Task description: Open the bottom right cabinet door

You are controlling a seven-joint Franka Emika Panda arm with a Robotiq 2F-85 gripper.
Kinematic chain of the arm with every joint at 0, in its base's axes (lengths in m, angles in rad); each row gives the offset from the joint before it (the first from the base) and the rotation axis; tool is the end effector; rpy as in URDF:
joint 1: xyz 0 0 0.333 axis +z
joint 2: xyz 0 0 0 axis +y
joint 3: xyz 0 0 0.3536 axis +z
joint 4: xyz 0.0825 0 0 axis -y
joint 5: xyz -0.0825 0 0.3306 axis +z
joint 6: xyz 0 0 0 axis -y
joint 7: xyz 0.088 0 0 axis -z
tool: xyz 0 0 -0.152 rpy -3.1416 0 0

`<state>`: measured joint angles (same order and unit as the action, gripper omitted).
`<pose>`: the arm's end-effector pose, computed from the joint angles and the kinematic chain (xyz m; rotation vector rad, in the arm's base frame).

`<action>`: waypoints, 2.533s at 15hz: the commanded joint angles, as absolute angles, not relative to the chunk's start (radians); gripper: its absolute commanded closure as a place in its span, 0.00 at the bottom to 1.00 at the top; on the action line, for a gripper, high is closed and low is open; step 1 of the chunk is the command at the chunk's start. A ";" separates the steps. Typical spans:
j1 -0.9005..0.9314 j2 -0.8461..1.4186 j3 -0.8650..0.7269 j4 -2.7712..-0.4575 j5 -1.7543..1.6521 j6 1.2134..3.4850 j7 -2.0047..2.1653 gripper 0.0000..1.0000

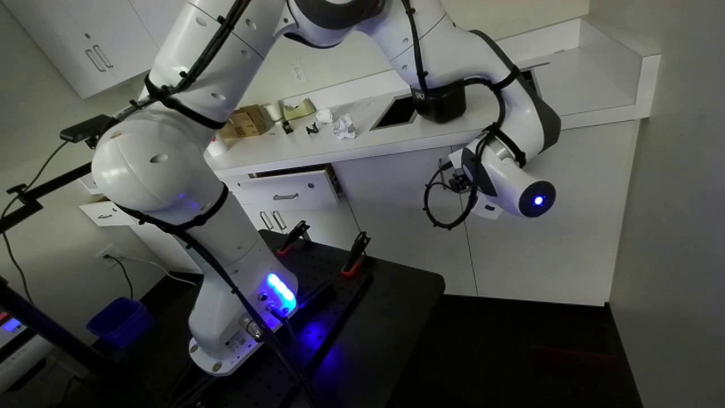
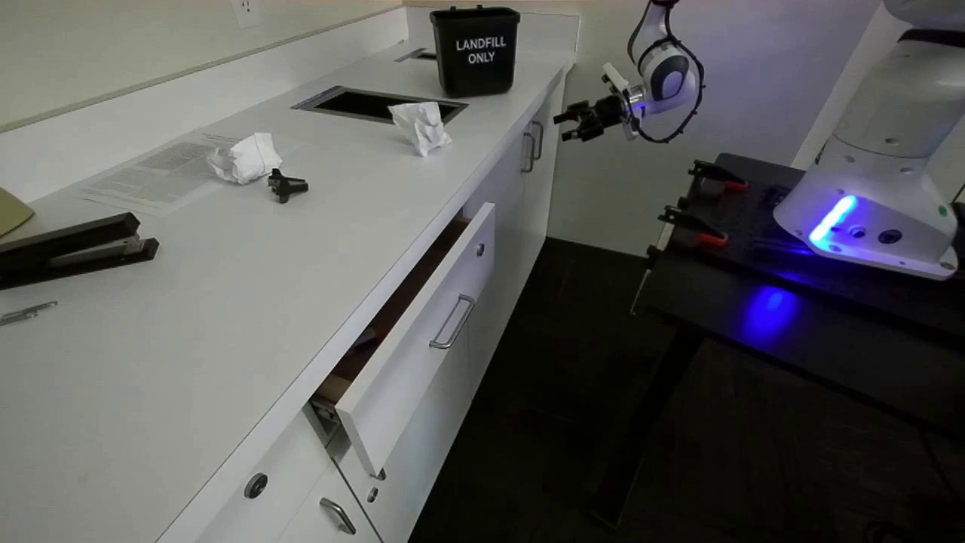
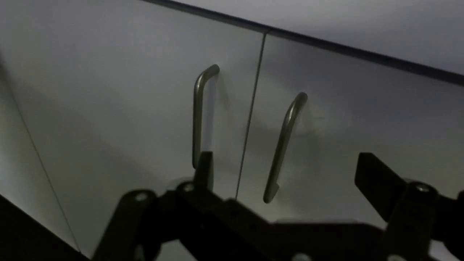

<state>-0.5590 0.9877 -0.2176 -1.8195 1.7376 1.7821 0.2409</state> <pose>0.5082 -0.3083 0.0569 -0.7407 1.7548 0.3450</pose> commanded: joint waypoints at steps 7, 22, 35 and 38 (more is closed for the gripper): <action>-0.545 1.038 -0.208 -1.816 1.869 1.709 0.314 0.00; -0.510 1.071 -0.203 -1.773 1.903 1.708 0.354 0.94; -0.568 1.090 -0.331 -1.820 1.791 1.589 0.233 0.98; -0.591 1.095 -0.386 -1.818 1.730 1.566 0.229 0.98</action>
